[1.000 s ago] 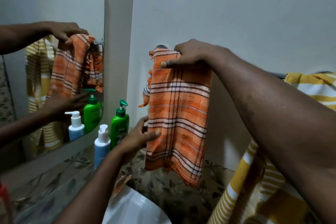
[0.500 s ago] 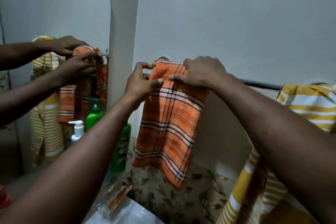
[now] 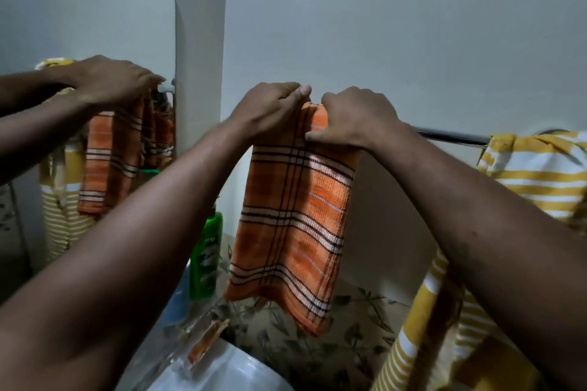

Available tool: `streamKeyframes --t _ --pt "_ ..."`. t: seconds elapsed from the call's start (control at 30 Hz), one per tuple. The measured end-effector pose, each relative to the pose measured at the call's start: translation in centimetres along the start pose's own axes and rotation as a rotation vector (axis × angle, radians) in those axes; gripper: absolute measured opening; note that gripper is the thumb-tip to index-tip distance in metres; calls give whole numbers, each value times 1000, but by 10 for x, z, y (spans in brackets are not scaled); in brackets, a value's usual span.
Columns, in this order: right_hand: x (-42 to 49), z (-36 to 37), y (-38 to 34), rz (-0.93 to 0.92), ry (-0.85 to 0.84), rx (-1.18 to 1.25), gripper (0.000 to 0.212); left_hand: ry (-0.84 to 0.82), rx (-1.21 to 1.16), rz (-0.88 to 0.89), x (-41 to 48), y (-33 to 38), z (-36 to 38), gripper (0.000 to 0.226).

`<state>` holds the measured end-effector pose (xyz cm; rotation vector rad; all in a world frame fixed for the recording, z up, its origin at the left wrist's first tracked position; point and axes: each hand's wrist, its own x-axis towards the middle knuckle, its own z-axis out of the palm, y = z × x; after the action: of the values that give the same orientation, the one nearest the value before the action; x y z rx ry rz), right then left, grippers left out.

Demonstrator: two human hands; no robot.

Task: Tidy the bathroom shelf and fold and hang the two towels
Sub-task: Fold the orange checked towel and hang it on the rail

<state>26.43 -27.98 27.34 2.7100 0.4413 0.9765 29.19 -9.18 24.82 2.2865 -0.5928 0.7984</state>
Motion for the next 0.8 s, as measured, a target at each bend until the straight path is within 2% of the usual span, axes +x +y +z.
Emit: streamKeyframes --t 0.1,0.2,0.27,0.37,0.43,0.5,0.57,0.6,0.67,0.73,0.8 --pt "-14 5 2 47 95 -19 64 -75 167 40 5 5 5 58" --pt "-24 11 -4 47 163 33 67 -79 221 38 9 10 8 59" --pt "-36 14 -7 50 294 51 68 -93 270 10 15 11 7 64" --pt "-66 20 -16 20 694 151 47 -52 234 78 25 20 2 62" --pt "-84 31 -30 -75 756 340 28 -58 164 150 28 28 6 53" --pt "-96 50 -50 -247 594 503 18 -123 272 186 28 32 14 57" --pt "-98 65 -66 -431 339 645 25 -93 426 193 25 26 26 59" --pt "-95 70 -70 -468 208 762 30 -44 457 198 23 23 30 59" --pt "-88 74 -74 -378 -68 1093 31 64 482 229 20 18 36 62" --pt "-84 93 -71 -166 -332 1480 33 129 501 280 18 17 41 65" --pt "-89 126 -65 28 -464 1608 39 153 505 297 18 17 44 62"
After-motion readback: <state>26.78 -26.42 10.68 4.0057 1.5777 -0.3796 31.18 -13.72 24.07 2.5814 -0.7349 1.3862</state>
